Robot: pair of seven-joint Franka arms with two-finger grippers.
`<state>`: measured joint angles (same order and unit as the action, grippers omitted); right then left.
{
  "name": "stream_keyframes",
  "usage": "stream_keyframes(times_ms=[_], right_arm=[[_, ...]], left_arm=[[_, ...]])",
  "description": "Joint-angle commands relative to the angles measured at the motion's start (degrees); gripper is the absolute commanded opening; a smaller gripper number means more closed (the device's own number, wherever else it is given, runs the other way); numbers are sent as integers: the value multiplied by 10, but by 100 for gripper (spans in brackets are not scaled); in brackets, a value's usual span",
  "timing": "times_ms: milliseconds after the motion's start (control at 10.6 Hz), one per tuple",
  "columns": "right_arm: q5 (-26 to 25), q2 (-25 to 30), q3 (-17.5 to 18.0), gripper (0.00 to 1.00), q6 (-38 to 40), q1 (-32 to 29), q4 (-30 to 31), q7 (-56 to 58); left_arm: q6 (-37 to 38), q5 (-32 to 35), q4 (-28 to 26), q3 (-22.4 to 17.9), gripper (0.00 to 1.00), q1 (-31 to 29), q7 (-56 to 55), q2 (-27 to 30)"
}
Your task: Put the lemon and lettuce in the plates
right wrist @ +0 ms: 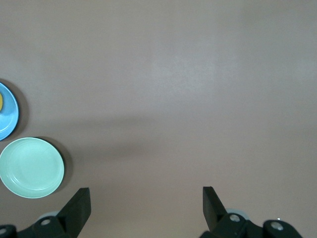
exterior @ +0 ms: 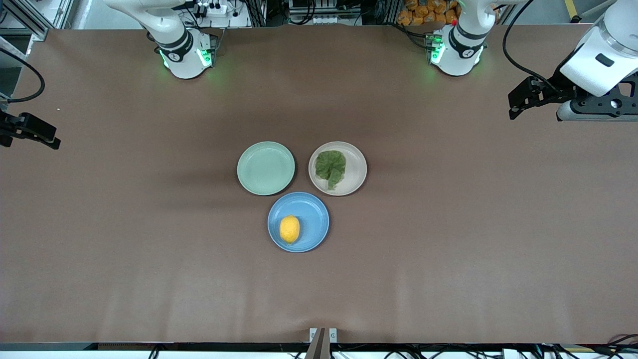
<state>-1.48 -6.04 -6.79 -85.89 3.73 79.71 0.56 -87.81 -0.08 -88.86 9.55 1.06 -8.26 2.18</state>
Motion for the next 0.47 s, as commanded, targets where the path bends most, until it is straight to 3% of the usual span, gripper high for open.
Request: stream_keyframes(times_ms=[0, 376], right_arm=[[26, 14, 0, 100, -2, -2, 0, -8], [27, 19, 0, 100, -1, -2, 0, -7]], left_arm=[[-10, -14, 9, 2, 100, -7, 17, -3], [-14, -11, 9, 2, 100, -7, 18, -5]])
